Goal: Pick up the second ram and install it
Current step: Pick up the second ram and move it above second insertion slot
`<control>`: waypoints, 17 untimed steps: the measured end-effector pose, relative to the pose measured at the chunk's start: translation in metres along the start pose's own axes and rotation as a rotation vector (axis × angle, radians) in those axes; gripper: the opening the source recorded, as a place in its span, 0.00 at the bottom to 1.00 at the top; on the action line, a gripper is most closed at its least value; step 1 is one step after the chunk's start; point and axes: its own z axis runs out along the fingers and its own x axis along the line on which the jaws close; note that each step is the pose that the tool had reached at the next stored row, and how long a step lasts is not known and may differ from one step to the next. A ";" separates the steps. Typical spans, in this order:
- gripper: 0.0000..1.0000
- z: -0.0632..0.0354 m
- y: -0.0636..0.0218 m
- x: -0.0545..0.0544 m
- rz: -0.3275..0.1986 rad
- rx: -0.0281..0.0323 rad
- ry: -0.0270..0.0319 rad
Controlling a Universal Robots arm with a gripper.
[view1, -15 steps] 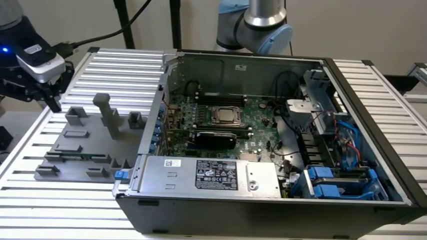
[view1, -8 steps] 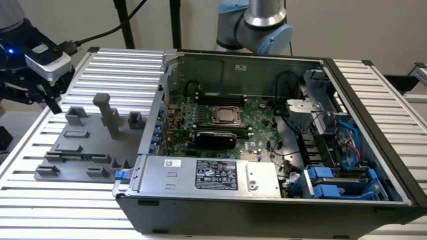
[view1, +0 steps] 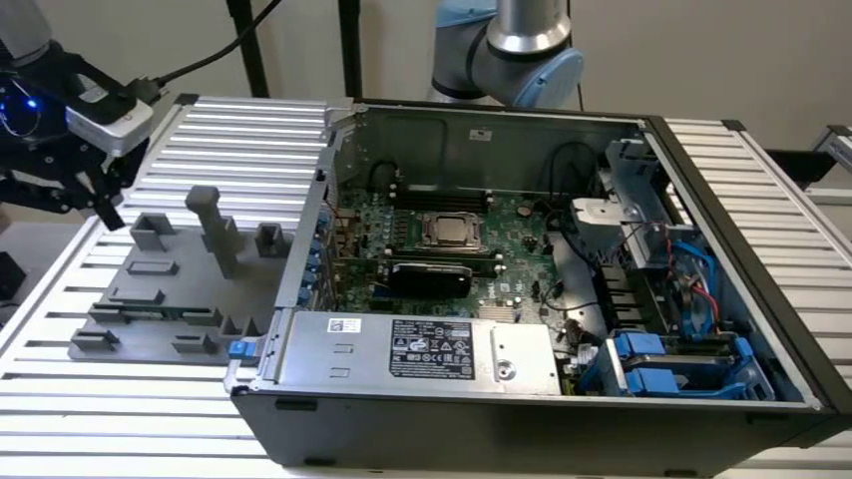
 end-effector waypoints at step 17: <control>0.00 0.0061 -0.0002 0.000 -0.293 0.0184 0.0163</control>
